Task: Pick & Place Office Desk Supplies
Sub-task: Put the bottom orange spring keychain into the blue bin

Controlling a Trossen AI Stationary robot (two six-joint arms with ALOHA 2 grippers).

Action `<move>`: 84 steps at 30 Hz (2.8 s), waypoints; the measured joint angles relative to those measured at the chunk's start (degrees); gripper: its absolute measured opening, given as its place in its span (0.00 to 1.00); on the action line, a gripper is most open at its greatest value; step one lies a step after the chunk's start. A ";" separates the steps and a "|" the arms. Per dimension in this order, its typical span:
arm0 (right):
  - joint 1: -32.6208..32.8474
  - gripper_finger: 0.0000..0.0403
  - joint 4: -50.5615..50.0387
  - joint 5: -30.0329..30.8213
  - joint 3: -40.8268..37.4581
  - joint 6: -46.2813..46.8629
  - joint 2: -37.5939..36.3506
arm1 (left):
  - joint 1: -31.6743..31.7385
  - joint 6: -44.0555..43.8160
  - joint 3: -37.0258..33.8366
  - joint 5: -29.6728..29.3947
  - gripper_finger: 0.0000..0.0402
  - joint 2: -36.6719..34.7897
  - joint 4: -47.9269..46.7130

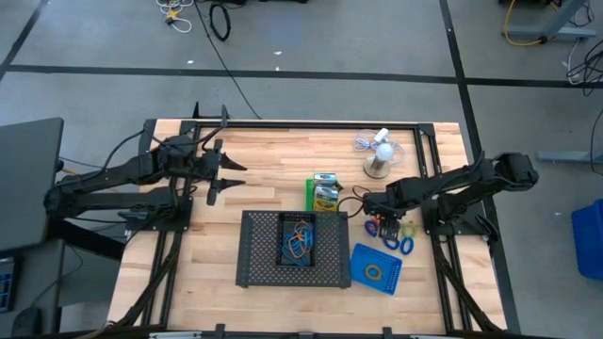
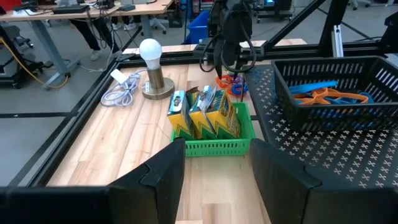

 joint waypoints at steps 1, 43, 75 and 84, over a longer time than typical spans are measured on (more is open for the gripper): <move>0.00 0.47 0.30 0.08 0.00 0.10 0.00 | -0.01 -0.03 -0.01 0.01 0.47 0.00 0.01; 8.79 0.03 -4.34 2.66 7.01 11.71 5.35 | -0.01 0.13 -0.02 0.01 0.47 0.00 0.21; 32.63 0.02 -5.92 1.00 26.25 32.56 13.35 | 0.00 1.09 -0.01 0.01 0.47 -0.02 0.19; 32.86 0.14 -5.04 1.41 26.23 33.68 16.03 | 0.00 0.94 -0.02 0.01 0.47 -0.02 0.19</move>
